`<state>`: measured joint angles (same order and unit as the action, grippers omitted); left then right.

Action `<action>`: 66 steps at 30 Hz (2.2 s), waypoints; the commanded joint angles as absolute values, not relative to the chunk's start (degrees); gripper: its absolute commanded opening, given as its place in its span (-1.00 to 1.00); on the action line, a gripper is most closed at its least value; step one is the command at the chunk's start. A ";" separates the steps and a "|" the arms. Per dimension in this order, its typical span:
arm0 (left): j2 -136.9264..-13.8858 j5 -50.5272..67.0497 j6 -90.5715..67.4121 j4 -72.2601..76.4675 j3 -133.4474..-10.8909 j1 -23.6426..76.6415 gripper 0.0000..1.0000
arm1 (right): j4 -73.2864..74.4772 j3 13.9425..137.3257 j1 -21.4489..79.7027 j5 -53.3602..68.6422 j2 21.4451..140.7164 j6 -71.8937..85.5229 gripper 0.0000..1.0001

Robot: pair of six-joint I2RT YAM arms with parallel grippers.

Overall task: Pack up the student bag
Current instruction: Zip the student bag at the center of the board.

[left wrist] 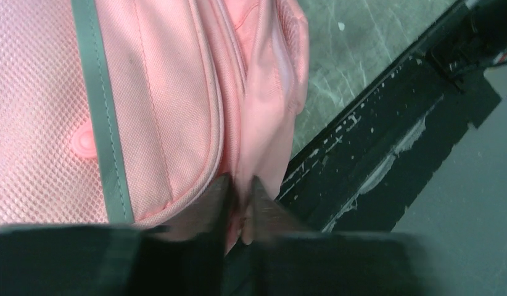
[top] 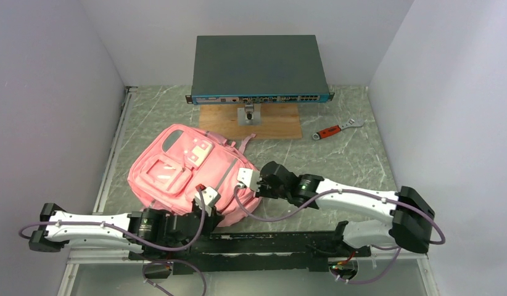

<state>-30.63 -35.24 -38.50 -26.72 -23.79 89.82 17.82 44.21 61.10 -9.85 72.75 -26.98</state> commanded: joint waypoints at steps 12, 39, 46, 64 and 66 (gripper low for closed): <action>-42.98 -46.02 -25.20 -0.58 -30.82 89.84 0.67 | 1.23 34.98 63.90 4.47 57.40 -23.91 -1.00; -62.02 -43.52 -35.65 -3.98 -27.46 86.93 0.48 | -2.75 32.43 63.88 6.82 60.99 -20.44 -1.00; -61.86 -46.62 -38.27 3.83 -22.11 89.57 0.62 | -7.26 30.22 63.79 9.08 62.81 -16.83 -1.00; -70.31 -55.59 -43.98 1.26 -21.85 93.11 0.20 | -6.27 29.80 63.37 10.02 63.31 -15.67 -1.00; -71.47 -55.14 -44.55 0.83 -22.26 93.13 -0.18 | -5.35 30.31 63.37 9.87 64.30 -16.16 -1.00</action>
